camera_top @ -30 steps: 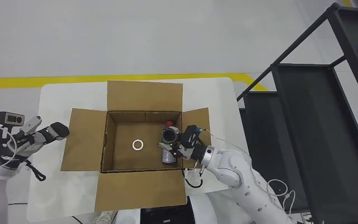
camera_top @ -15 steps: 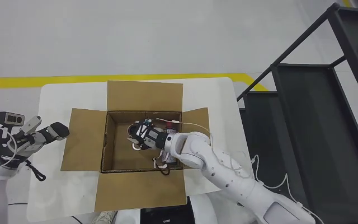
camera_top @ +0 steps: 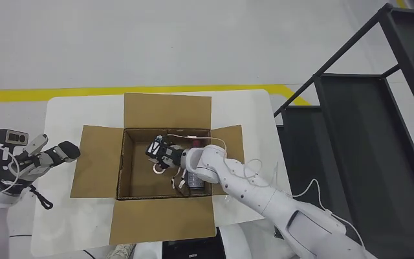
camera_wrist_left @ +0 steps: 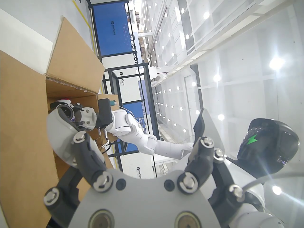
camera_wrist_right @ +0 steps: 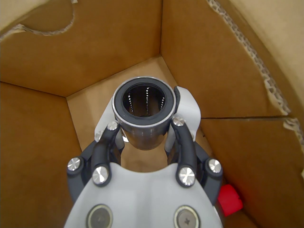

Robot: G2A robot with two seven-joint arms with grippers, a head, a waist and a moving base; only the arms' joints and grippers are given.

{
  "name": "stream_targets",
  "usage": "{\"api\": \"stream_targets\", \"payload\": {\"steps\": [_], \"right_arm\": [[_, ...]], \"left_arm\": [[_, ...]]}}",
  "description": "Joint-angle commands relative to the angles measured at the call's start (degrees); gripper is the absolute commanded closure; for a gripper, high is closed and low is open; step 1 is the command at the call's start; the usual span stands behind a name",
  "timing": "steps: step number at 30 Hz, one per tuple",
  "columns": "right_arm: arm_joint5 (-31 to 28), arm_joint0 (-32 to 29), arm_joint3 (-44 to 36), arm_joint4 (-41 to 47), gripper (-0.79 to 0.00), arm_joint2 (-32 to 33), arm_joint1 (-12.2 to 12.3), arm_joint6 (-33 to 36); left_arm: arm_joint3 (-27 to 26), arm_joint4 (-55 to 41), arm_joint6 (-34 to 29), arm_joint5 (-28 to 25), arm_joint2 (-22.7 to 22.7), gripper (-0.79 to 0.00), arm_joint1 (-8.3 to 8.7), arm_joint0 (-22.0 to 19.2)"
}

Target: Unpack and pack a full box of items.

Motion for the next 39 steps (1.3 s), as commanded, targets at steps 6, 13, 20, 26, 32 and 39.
{"api": "stream_targets", "payload": {"steps": [6,13,20,26,32,39], "right_arm": [[-1.0,1.9,3.3,-0.8,0.000,-1.2,-1.2,2.6],[-0.9,3.3,5.5,-2.1,0.000,-2.1,-2.3,4.9],[-0.1,4.7,6.9,-2.3,-0.354,-2.9,-3.6,8.3],[0.0,5.6,8.9,-2.0,-0.785,-3.4,-4.8,9.3],[-0.4,6.0,10.4,-2.0,-0.785,-3.3,-5.5,9.5],[-1.9,4.5,6.9,-3.1,-0.785,-1.6,-4.7,9.5]], "left_arm": [[0.0,0.0,0.0,0.0,0.0,-0.785,0.00,0.0],[0.0,0.0,0.0,0.0,0.0,-0.785,0.00,0.0],[0.0,0.0,0.0,0.0,0.0,-0.785,0.00,0.0],[0.0,0.0,0.0,0.0,0.0,-0.785,0.00,0.0],[0.0,0.0,0.0,0.0,0.0,-0.785,0.00,0.0],[0.0,0.0,0.0,0.0,0.0,-0.785,0.00,0.0]]}}
